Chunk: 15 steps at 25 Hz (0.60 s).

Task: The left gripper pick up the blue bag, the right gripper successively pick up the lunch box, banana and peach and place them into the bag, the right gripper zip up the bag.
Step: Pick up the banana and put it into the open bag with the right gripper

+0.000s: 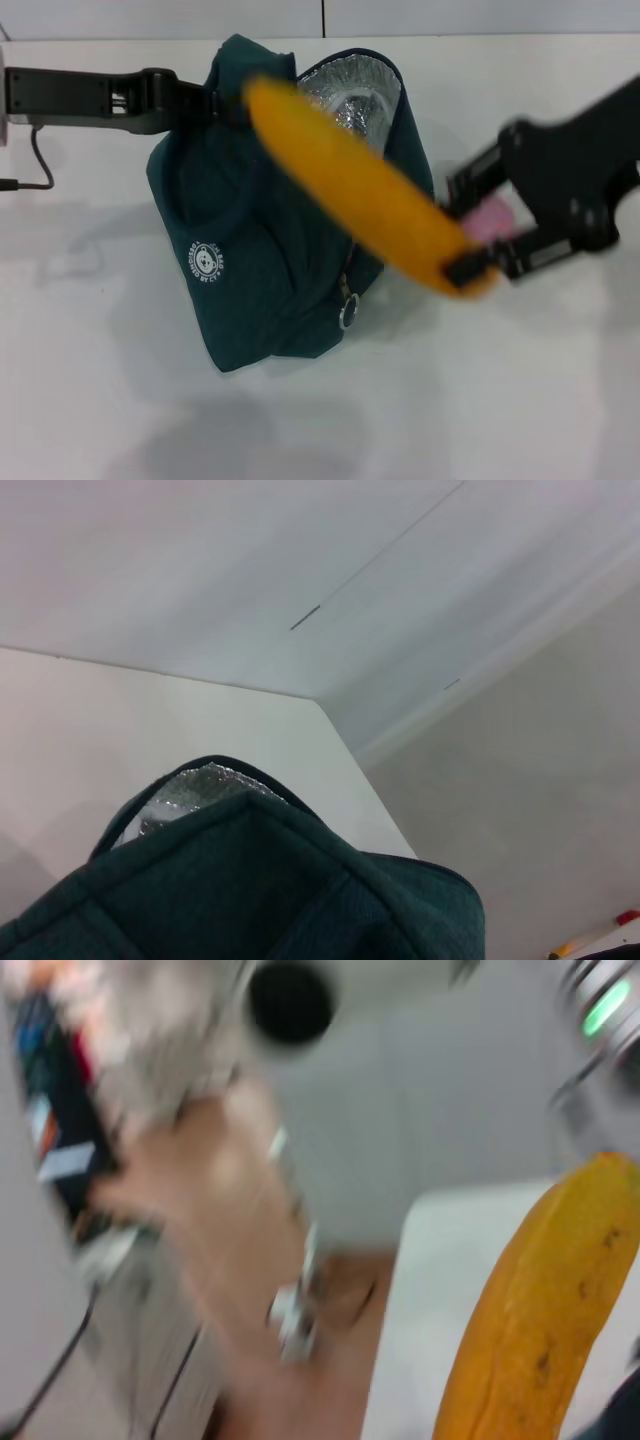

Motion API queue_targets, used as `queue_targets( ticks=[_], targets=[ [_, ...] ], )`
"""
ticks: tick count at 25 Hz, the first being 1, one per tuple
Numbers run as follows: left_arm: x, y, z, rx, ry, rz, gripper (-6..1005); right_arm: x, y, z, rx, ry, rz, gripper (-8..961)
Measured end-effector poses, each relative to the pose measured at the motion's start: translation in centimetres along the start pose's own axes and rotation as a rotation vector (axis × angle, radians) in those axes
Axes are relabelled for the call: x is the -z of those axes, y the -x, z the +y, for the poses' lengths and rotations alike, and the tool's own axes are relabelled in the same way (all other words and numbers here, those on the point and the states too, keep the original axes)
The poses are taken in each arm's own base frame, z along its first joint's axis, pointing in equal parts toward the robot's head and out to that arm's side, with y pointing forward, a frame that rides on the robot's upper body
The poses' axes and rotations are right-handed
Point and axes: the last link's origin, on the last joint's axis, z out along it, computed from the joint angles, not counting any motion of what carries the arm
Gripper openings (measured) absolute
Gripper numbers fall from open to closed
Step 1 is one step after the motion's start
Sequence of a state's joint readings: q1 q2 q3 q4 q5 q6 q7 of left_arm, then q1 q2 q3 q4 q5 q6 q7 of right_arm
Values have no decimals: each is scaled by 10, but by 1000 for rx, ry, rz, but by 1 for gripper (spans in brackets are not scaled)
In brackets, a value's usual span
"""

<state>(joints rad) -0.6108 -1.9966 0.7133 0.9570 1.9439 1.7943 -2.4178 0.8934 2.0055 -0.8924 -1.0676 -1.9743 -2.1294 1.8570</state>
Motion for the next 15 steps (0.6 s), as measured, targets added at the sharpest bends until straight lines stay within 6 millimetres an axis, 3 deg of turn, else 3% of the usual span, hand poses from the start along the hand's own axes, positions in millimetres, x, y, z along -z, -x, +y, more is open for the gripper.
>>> queue_targets(
  ticks=[9, 15],
  targets=[
    [-1, 2, -1, 6, 3, -2, 63, 27, -11, -15, -182, -27, -513, 439],
    [0, 3, -2, 9, 1, -2, 64, 16, -33, -20, -252, -119, -663, 439]
  ],
)
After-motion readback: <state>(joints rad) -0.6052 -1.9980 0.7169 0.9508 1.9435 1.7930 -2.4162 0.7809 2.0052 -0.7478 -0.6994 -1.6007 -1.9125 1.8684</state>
